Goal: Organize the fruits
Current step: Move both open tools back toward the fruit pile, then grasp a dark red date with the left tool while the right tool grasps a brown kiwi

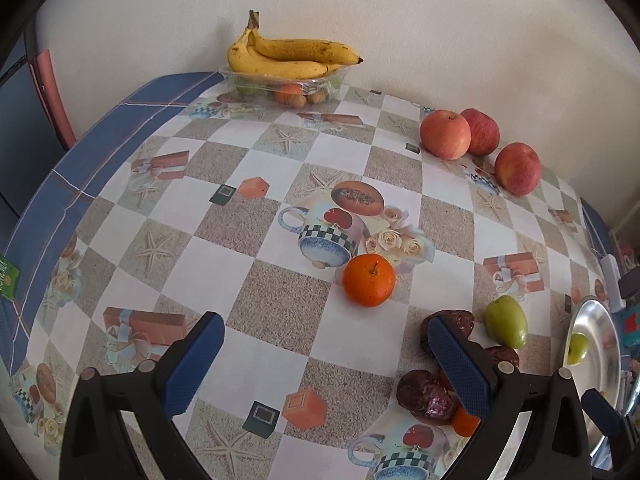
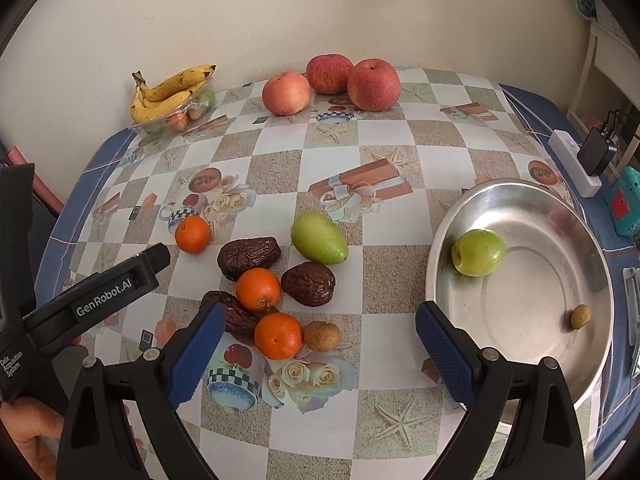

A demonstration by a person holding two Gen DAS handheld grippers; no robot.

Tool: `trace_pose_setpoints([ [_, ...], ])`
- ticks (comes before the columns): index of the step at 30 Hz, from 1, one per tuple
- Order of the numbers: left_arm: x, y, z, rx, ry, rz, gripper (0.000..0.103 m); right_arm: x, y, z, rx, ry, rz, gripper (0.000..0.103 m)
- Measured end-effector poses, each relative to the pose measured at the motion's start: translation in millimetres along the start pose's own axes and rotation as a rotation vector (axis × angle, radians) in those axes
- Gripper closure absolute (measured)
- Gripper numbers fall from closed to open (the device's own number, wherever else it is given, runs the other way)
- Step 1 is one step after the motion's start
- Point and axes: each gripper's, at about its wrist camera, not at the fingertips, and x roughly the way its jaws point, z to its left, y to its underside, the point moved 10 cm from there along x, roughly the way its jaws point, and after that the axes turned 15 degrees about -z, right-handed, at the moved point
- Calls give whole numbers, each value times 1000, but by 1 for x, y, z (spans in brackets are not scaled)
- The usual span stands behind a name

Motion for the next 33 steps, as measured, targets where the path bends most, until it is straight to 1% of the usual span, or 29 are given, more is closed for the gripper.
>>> trace_pose_setpoints([
  [3, 2, 2, -2, -49, 51, 32, 0, 1, 1, 0, 4, 4, 4, 7],
  [5, 2, 2, -3, -66, 63, 37, 0, 2, 1, 0, 10, -2, 8, 7],
  [9, 1, 0, -6, -34, 61, 25, 0, 3, 3, 2, 4, -11, 17, 7],
  [14, -1, -6, -16, -10, 107, 13, 0, 7, 4, -2, -14, 10, 26, 7],
  [18, -2, -8, -23, 18, 122, 20, 0, 8, 1, -4, -10, 6, 19, 7],
  [21, -2, -6, -26, 11, 136, 36, 1, 8, -3, -8, 0, 14, 1, 7],
  [22, -1, -5, -27, 10, 137, 43, 1, 7, -5, -8, 9, 9, -5, 9],
  [24, -1, -1, -30, 10, 147, 62, 2, 6, -8, -11, 29, 4, -18, 25],
  [25, 0, 2, -31, 6, 151, 72, 2, 6, -8, -12, 34, 6, -20, 37],
  [27, 3, 9, -36, -21, 181, 105, 5, 7, -7, -13, 42, 7, -17, 38],
  [28, 5, 14, -39, -35, 198, 130, 9, 8, -6, -12, 45, 0, -14, 39],
  [29, 7, 19, -41, -46, 209, 156, 14, 11, -4, -10, 47, -12, 0, 41],
  [30, 9, 26, -43, -53, 216, 182, 16, 13, -1, -9, 49, -20, 13, 44],
  [31, 11, 31, -45, -57, 222, 204, 17, 15, 4, -8, 54, -25, 30, 50],
  [33, 14, 40, -49, -62, 226, 237, 20, 22, 15, -7, 74, -32, 76, 54],
])
